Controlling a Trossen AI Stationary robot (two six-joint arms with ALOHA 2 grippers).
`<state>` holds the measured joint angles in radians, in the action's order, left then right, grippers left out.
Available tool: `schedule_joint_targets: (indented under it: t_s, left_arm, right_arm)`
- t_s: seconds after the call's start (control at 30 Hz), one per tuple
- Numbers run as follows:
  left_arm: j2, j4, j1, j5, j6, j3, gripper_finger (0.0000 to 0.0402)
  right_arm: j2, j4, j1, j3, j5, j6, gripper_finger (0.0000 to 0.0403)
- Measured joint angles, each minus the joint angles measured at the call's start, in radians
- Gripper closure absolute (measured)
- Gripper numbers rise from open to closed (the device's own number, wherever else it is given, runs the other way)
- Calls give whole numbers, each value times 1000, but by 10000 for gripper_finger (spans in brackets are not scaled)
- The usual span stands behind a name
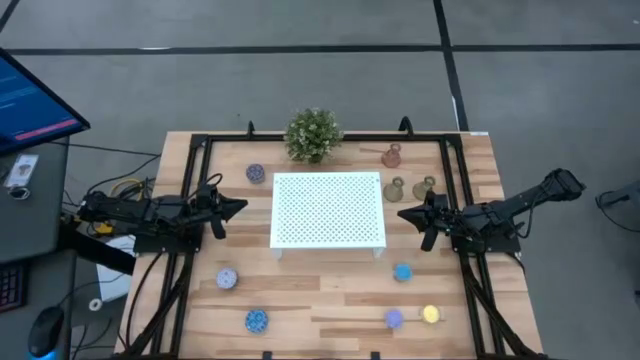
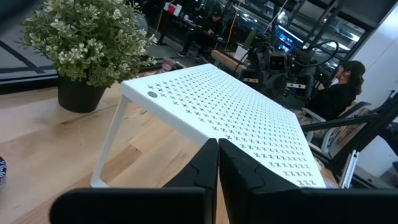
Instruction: Pick & Place candle stick holders
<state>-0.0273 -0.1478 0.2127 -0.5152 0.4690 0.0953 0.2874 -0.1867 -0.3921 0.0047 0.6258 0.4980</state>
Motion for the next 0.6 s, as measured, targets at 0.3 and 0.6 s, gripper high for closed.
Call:
schedule_joint_targets:
  t_s: [0.3,0.6]
  left_arm:
    - [0,0,0,0,0,0,389]
    - [-7,91,-1,-39,-7,0,389]
  right_arm:
    - [0,0,0,0,0,0,401]
    - [0,0,0,0,0,0,401]
